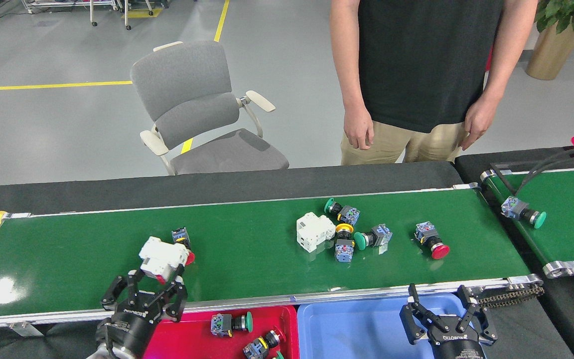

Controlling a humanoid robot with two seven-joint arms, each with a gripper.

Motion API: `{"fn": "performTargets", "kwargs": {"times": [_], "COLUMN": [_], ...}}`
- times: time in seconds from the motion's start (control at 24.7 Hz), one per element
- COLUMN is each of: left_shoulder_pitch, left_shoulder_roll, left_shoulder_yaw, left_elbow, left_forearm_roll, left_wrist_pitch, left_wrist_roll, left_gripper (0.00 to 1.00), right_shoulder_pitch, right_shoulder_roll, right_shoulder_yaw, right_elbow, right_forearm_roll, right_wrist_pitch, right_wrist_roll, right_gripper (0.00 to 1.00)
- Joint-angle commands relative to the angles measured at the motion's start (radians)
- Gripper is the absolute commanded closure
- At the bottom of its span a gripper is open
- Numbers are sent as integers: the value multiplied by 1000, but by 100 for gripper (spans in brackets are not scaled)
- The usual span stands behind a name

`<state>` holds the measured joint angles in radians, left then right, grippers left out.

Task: Pick switch part from conveyor to tray

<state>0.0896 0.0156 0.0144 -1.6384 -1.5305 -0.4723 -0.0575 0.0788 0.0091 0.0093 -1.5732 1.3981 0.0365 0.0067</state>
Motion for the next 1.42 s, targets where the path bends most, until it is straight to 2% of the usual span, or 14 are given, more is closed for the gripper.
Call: {"fn": "performTargets", "kwargs": {"times": [0.0, 0.24, 0.32, 0.36, 0.45, 0.53, 0.61, 0.81, 0.97, 1.09, 1.26, 1.3, 1.34, 1.38], "left_shoulder_pitch": [1, 4, 4, 4, 4, 4, 5, 18, 21, 35, 67, 61, 55, 47], "left_shoulder_roll": [-28, -126, -138, -138, -137, -137, -135, -134, -121, -71, 15, 29, 40, 46], "left_shoulder_yaw": [-51, -324, -384, -407, -421, -419, -410, -275, -47, 184, 297, 297, 299, 297], "left_elbow": [-41, -60, -57, -55, -58, -60, -58, -77, -84, -73, -43, -27, -14, 3], "left_forearm_roll": [-4, -102, -111, -109, -105, -100, -94, -63, -66, -62, -48, -39, -28, -17], "left_wrist_pitch": [-144, -146, -103, -69, -23, -20, -20, 21, 287, 333, 313, 287, 259, 242], "left_wrist_roll": [8, -10, -18, -27, -28, -27, -27, -21, -10, -8, -7, -7, -7, -7], "left_gripper": [81, 74, 54, 31, 4, 1, 1, 0, 0, 0, 0, 0, 0, 0], "right_shoulder_pitch": [-45, -200, -238, -255, -277, -280, -274, -268, -255, -185, -125, -131, -146, -162], "right_shoulder_roll": [-11, -14, -15, -14, -17, -49, -98, -112, -118, -123, -104, -89, -81, -78], "right_shoulder_yaw": [-3, 3, 6, 8, 11, 38, 80, 87, 98, 98, 132, 169, 213, 264], "right_elbow": [25, 194, 239, 260, 291, 300, 297, 295, 240, 87, -2, 1, 2, 5], "right_forearm_roll": [2, 4, 5, 5, 5, 9, -2, -7, -27, -68, -79, -73, -68, -54], "right_wrist_pitch": [2, 3, 3, 3, 0, -6, -10, -9, -46, -334, -757, -813, -820, -819], "right_wrist_roll": [21, 45, 55, 55, 58, 78, 90, 88, 79, 78, 82, 84, 87, 94], "right_gripper": [1, 1, 1, 5, 36, 84, 98, 98, 98, 98, 97, 91, 71, 33]}}
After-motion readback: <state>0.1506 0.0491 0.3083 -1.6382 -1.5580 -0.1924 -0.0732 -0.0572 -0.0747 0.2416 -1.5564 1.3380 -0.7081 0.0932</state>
